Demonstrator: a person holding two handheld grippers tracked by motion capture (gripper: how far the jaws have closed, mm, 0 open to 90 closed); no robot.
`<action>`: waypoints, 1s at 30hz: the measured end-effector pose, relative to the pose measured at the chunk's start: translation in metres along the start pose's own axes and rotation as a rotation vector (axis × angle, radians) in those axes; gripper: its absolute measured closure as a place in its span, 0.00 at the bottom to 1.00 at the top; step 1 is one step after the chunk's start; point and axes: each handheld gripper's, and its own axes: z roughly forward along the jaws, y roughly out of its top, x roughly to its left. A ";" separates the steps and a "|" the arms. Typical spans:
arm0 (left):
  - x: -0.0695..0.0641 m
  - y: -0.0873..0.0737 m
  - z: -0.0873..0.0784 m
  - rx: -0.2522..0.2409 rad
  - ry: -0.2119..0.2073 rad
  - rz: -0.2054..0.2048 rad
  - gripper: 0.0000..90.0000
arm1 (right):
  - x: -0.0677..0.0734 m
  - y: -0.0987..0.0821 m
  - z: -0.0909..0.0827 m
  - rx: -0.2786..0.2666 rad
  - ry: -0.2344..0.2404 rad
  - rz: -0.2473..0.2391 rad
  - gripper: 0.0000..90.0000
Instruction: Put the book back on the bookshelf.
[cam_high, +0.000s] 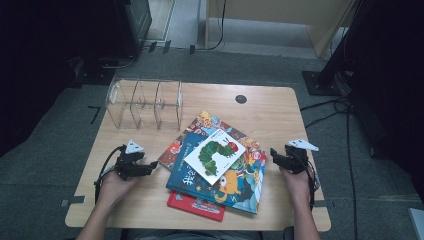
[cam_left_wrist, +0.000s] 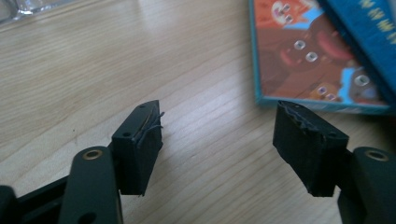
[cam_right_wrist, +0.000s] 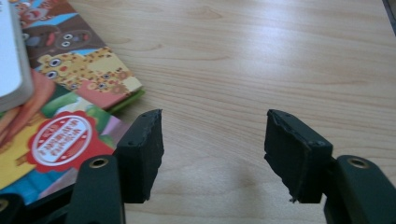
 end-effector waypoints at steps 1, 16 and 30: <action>0.001 0.002 -0.002 -0.003 -0.012 -0.013 0.42 | 0.002 0.001 -0.002 -0.002 0.004 -0.008 0.45; -0.011 0.047 0.002 0.037 -0.114 0.059 0.63 | 0.035 0.011 -0.021 0.006 0.130 -0.025 0.90; -0.015 0.088 0.029 0.088 -0.234 0.049 0.64 | 0.061 0.016 -0.013 0.079 0.249 -0.050 1.00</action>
